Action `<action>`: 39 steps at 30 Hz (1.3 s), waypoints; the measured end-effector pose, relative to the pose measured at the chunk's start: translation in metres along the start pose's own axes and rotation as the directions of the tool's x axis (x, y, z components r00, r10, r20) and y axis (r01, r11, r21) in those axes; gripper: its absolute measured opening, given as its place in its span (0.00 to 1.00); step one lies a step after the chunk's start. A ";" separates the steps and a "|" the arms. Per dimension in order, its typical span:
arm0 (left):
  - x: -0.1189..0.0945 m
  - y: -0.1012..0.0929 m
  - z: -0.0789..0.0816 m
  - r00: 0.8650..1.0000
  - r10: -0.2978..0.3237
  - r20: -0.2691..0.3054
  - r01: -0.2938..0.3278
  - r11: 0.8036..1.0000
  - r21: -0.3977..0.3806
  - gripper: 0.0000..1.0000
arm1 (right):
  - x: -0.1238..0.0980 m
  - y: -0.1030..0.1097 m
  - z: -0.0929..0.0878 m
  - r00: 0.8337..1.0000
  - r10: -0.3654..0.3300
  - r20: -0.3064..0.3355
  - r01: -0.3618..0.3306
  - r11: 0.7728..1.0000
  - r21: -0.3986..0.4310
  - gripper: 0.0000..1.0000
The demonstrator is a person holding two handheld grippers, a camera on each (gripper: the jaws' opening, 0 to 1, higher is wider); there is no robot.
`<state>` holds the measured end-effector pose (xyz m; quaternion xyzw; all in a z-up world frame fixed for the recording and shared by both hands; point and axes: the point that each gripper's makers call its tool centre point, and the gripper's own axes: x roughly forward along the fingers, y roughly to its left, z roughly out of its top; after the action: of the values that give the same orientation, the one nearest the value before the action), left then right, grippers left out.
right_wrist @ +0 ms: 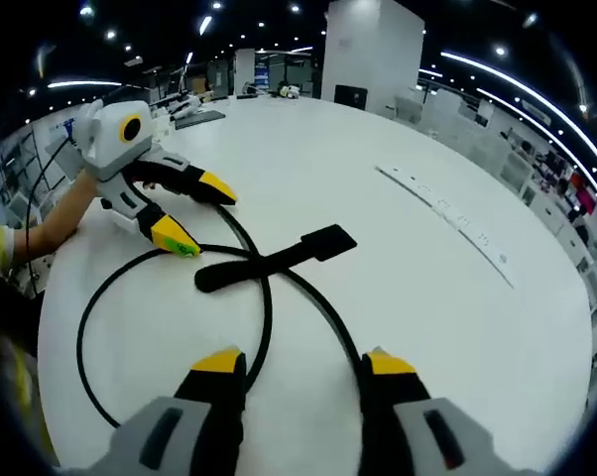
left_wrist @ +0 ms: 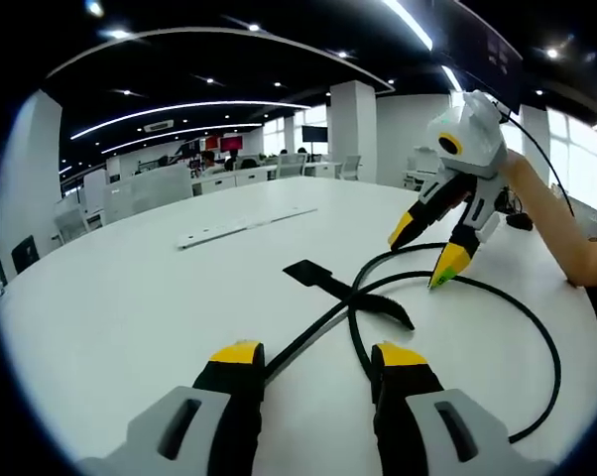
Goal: Find the charging cable on the desk, coil it up and secure with Velcro.
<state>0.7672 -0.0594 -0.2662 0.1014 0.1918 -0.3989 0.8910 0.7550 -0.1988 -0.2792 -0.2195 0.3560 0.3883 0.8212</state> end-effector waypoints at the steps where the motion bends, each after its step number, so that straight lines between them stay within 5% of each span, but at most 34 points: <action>1: 0.000 0.000 0.000 1.000 0.002 -0.002 -0.002 1.000 -0.001 0.42 | 0.000 -0.001 0.000 1.000 -0.008 -0.001 0.008 1.000 -0.001 0.39; 8: -0.003 0.007 -0.004 0.999 0.038 -0.031 -0.040 0.998 -0.048 0.38 | 0.002 -0.003 0.001 0.999 -0.035 -0.001 0.035 0.999 -0.010 0.26; 13: -0.008 0.009 -0.006 0.995 0.072 -0.072 -0.075 0.997 -0.032 0.25 | 0.005 0.003 0.006 0.999 -0.048 -0.012 0.047 0.997 -0.066 0.20; 19: -0.015 0.015 -0.011 0.985 0.121 -0.121 -0.133 0.987 -0.095 0.23 | 0.009 0.003 0.011 0.998 -0.062 -0.005 0.062 0.995 -0.078 0.16; 27: -0.031 0.017 -0.020 0.960 0.183 -0.211 -0.199 0.978 -0.057 0.09 | 0.008 0.009 0.015 0.999 -0.051 -0.005 0.051 0.994 -0.097 0.19; 39: -0.033 0.017 -0.021 0.957 0.188 -0.223 -0.213 0.972 -0.096 0.08 | 0.006 0.017 0.014 0.999 -0.026 -0.028 0.022 0.992 -0.121 0.13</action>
<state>0.7548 -0.0189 -0.2711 0.1090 0.2982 -0.2810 0.9057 0.7498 -0.1765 -0.2764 -0.2787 0.3411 0.3960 0.8057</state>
